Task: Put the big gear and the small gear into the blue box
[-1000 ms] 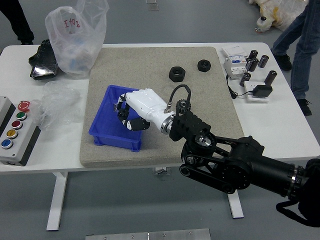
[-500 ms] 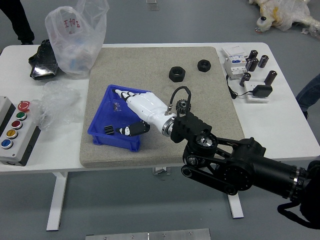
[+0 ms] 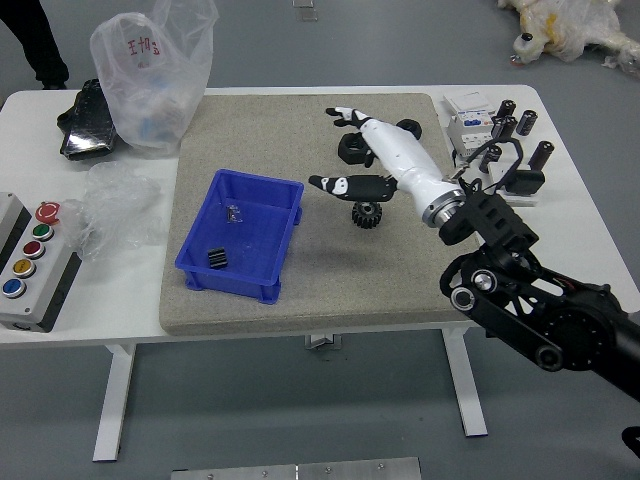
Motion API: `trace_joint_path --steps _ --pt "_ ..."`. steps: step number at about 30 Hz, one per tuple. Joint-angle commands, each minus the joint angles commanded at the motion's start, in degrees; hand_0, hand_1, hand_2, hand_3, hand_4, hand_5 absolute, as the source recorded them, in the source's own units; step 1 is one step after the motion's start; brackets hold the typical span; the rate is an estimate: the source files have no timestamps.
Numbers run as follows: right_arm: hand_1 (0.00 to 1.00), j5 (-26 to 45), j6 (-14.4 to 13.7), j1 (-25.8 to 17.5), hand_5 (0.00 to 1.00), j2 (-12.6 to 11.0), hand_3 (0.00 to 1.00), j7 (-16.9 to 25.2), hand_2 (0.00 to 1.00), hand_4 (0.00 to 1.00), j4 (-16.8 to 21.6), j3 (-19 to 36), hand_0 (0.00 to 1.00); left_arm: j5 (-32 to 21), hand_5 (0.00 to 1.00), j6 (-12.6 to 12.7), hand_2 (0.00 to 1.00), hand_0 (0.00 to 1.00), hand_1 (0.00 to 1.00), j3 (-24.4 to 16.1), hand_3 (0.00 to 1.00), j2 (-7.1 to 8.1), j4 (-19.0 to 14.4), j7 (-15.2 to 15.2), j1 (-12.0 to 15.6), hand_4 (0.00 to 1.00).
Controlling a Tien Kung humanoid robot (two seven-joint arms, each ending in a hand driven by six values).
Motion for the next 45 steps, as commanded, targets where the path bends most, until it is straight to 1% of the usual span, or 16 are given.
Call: trace_joint_path --steps 2,5,8,11,12,13,17,19,23,24,26,29,30,34,38,45 --pt "0.673 -1.6 0.35 -0.71 0.399 -0.58 0.879 -0.44 0.818 0.876 -1.03 2.16 0.377 0.05 0.565 0.06 0.632 0.766 0.683 -0.03 0.786 -0.01 0.05 -0.1 -0.02 0.707" --pt "0.673 -4.7 1.09 -0.97 0.399 -0.61 0.879 -1.43 0.818 0.876 -2.72 3.09 0.377 -0.23 0.565 0.09 0.632 0.766 0.683 0.27 0.786 -0.12 0.07 -0.27 -0.29 0.707" --pt "0.678 -8.17 2.56 -0.79 0.393 -0.58 0.893 -2.77 0.835 0.88 -5.11 2.62 0.377 -0.35 0.565 0.02 0.632 0.766 0.683 0.38 0.786 -0.28 0.01 -0.21 -0.48 0.707" --pt "0.678 -11.19 5.16 -0.34 0.393 -0.89 0.893 -4.64 0.835 0.88 -7.44 1.26 0.377 -0.21 0.565 -0.06 0.632 0.766 0.683 0.18 0.786 -0.4 -0.06 0.07 -0.35 0.707" --pt "0.69 -11.83 6.06 -0.19 0.421 -1.01 0.912 -5.18 0.855 0.906 -8.06 0.7 0.385 -0.09 0.565 -0.09 0.632 0.764 0.683 0.06 0.786 -0.43 -0.08 0.15 -0.28 0.706" --pt "0.69 -12.44 7.05 -0.04 0.421 -1.09 0.912 -5.78 0.855 0.906 -8.68 0.06 0.385 0.05 0.565 -0.11 0.632 0.764 0.683 -0.08 0.786 -0.43 -0.08 0.22 -0.21 0.706" --pt "0.69 -13.92 9.57 0.15 0.421 -1.02 0.912 -7.23 0.855 0.906 -9.94 -1.18 0.385 0.12 0.565 -0.09 0.632 0.764 0.683 -0.06 0.786 -0.33 -0.04 0.09 -0.19 0.706" --pt "0.697 -14.36 10.2 0.11 0.437 -0.93 0.914 -7.58 0.862 0.926 -9.98 -1.29 0.391 0.03 0.565 -0.07 0.631 0.764 0.683 0.06 0.786 -0.29 -0.02 -0.02 -0.27 0.707" --pt "0.697 -14.86 11.01 0.16 0.437 -0.97 0.914 -8.0 0.862 0.926 -9.54 -1.53 0.391 -0.04 0.565 -0.12 0.631 0.764 0.683 0.21 0.786 -0.33 -0.03 -0.08 -0.38 0.707" --pt "0.698 -14.85 11.2 0.19 0.479 -0.99 0.917 -8.08 0.862 0.96 -9.55 -1.64 0.392 -0.09 0.565 -0.14 0.631 0.764 0.683 0.25 0.786 -0.37 -0.05 -0.05 -0.4 0.707" --pt "0.698 -14.82 11.52 0.23 0.479 -1.0 0.917 -8.22 0.862 0.96 -9.69 -1.88 0.392 -0.15 0.565 -0.18 0.631 0.764 0.683 0.27 0.786 -0.46 -0.09 0.03 -0.41 0.707" --pt "0.698 -14.61 11.92 0.42 0.479 -0.96 0.917 -8.29 0.862 0.96 -10.34 -2.62 0.392 0.02 0.565 -0.24 0.631 0.764 0.683 0.06 0.786 -0.56 -0.15 0.25 -0.34 0.707" --pt "0.7 -14.48 12.04 0.54 0.52 -0.95 0.922 -8.3 0.863 0.992 -10.63 -2.98 0.393 0.1 0.564 -0.26 0.631 0.764 0.683 -0.05 0.786 -0.59 -0.16 0.34 -0.29 0.707" --pt "0.7 -13.62 12.27 1.6 0.52 -0.69 0.922 -8.25 0.863 0.992 -12.03 -4.71 0.393 0.48 0.564 -0.3 0.631 0.764 0.683 -0.44 0.786 -0.64 -0.19 0.55 -0.17 0.707" --pt "0.699 -11.67 12.08 4.49 0.515 0.4 0.923 -7.79 0.861 0.983 -14.74 -7.93 0.392 0.62 0.562 -0.38 0.631 0.764 0.683 -0.45 0.786 -0.52 -0.21 0.49 -0.31 0.706" --pt "0.698 -5.84 11.83 11.28 0.495 3.76 0.919 -6.79 0.861 0.974 -21.38 -15.5 0.389 2.34 0.562 -0.91 0.631 0.764 0.683 -1.54 0.786 -0.38 -0.3 0.78 -0.59 0.706"
